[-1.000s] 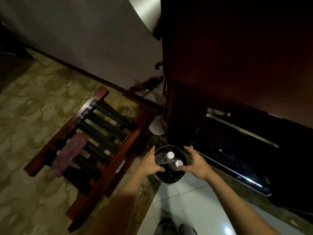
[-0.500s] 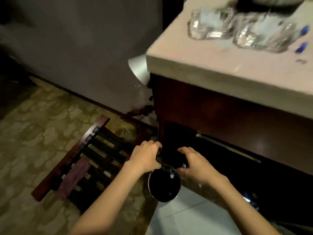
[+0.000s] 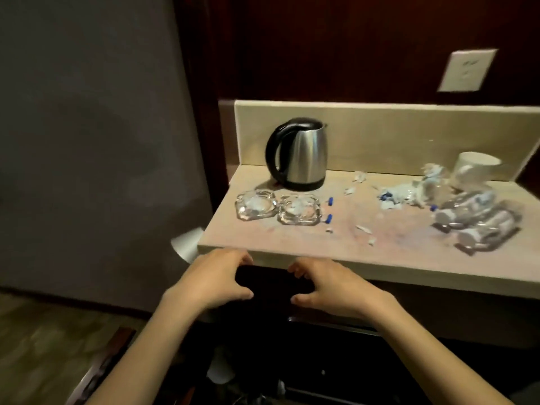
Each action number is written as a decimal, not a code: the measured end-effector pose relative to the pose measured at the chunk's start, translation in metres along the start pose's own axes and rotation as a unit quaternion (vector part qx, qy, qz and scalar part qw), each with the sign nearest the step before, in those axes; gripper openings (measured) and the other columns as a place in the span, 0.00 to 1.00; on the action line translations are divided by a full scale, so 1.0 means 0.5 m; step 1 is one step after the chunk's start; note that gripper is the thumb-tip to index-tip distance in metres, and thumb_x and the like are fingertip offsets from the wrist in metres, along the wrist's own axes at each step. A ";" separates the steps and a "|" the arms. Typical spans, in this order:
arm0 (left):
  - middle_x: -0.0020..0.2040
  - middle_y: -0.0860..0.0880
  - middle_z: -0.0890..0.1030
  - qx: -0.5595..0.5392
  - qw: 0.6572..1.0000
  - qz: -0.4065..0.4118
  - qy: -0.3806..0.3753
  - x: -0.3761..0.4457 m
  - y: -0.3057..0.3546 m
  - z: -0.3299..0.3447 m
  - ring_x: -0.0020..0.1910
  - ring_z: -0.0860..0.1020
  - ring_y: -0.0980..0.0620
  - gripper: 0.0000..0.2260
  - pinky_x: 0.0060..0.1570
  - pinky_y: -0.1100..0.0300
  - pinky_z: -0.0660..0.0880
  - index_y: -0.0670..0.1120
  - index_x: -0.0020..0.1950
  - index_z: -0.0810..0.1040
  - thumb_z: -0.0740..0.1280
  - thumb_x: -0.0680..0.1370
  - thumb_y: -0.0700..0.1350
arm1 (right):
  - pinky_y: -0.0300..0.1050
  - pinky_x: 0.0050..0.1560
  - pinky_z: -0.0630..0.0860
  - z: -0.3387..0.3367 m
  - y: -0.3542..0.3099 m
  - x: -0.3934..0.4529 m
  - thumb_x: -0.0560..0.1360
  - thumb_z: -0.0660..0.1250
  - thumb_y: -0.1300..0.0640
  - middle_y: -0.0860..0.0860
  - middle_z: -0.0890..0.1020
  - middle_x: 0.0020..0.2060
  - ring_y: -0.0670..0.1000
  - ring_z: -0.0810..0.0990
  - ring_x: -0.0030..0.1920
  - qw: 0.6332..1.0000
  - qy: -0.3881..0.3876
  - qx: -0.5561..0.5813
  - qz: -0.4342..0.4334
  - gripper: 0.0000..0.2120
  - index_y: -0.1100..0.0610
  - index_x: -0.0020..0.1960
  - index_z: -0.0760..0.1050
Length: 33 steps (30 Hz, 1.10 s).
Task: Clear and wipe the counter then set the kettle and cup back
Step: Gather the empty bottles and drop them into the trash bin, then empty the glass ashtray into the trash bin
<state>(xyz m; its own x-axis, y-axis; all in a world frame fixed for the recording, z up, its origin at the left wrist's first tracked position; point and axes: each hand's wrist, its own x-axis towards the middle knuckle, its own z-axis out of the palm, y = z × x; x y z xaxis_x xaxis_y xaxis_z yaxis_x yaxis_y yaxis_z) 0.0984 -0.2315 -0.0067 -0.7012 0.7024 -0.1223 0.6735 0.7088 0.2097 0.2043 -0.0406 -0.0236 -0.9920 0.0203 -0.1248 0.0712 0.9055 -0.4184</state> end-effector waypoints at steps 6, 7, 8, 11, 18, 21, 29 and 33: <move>0.64 0.56 0.75 0.023 0.998 0.059 0.006 0.092 0.122 -0.053 0.63 0.72 0.54 0.26 0.60 0.56 0.71 0.56 0.66 0.70 0.72 0.70 0.56 | 0.47 0.61 0.73 -0.113 0.074 -0.071 0.73 0.69 0.46 0.48 0.77 0.61 0.48 0.75 0.59 0.997 0.059 -0.009 0.058 0.24 0.49 0.66 0.68; 0.63 0.55 0.75 0.027 0.997 0.068 0.008 0.111 0.144 -0.056 0.63 0.72 0.54 0.26 0.59 0.56 0.72 0.56 0.66 0.71 0.72 0.70 0.56 | 0.47 0.61 0.73 -0.127 0.092 -0.080 0.73 0.70 0.46 0.48 0.77 0.61 0.48 0.75 0.59 0.995 0.071 -0.011 0.066 0.24 0.49 0.66 0.68; 0.63 0.55 0.75 0.030 0.997 0.074 0.006 0.132 0.167 -0.059 0.62 0.72 0.53 0.26 0.59 0.55 0.72 0.55 0.66 0.71 0.72 0.70 0.55 | 0.47 0.61 0.73 -0.140 0.112 -0.088 0.73 0.70 0.47 0.48 0.77 0.60 0.48 0.75 0.59 0.994 0.080 -0.011 0.076 0.24 0.50 0.66 0.69; 0.63 0.55 0.76 0.036 0.996 0.079 -0.015 0.195 0.219 -0.061 0.60 0.74 0.54 0.25 0.59 0.54 0.73 0.55 0.65 0.72 0.72 0.70 0.55 | 0.47 0.60 0.73 -0.170 0.168 -0.094 0.72 0.70 0.46 0.48 0.77 0.60 0.48 0.75 0.59 0.992 0.087 -0.011 0.094 0.25 0.50 0.66 0.69; 0.62 0.54 0.76 0.042 0.999 0.023 -0.019 0.304 0.242 -0.056 0.58 0.74 0.53 0.24 0.58 0.54 0.74 0.55 0.65 0.72 0.72 0.70 0.55 | 0.48 0.59 0.74 -0.224 0.263 0.002 0.73 0.69 0.47 0.48 0.78 0.60 0.49 0.76 0.58 0.996 0.060 -0.019 0.068 0.24 0.51 0.66 0.69; 0.61 0.54 0.76 0.014 1.000 -0.016 -0.013 0.321 0.221 -0.059 0.56 0.75 0.53 0.24 0.56 0.55 0.74 0.53 0.65 0.72 0.72 0.71 0.55 | 0.48 0.59 0.74 -0.230 0.263 0.073 0.74 0.69 0.47 0.48 0.78 0.60 0.49 0.76 0.58 0.998 0.044 -0.024 0.038 0.23 0.51 0.66 0.70; 0.58 0.50 0.79 0.022 0.993 -0.112 -0.004 0.356 0.086 -0.083 0.55 0.77 0.49 0.20 0.53 0.54 0.75 0.50 0.61 0.76 0.71 0.72 0.54 | 0.42 0.53 0.72 -0.203 0.236 0.227 0.74 0.69 0.49 0.52 0.79 0.57 0.51 0.77 0.56 0.999 0.025 -0.007 0.029 0.22 0.56 0.64 0.72; 0.50 0.47 0.83 -0.032 0.991 -0.128 0.009 0.399 0.057 -0.066 0.47 0.80 0.47 0.12 0.50 0.53 0.78 0.48 0.52 0.83 0.69 0.72 0.52 | 0.44 0.47 0.70 -0.188 0.247 0.278 0.75 0.66 0.46 0.55 0.79 0.56 0.54 0.76 0.55 0.994 0.041 0.007 0.101 0.21 0.58 0.63 0.72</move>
<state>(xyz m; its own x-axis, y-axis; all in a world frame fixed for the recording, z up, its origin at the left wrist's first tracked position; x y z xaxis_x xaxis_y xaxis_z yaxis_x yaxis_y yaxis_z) -0.0301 -0.0732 0.0070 -0.8513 0.4991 -0.1619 0.4578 0.8573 0.2355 0.0655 0.1138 -0.0081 -0.9623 0.2365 -0.1342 0.2710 0.8734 -0.4046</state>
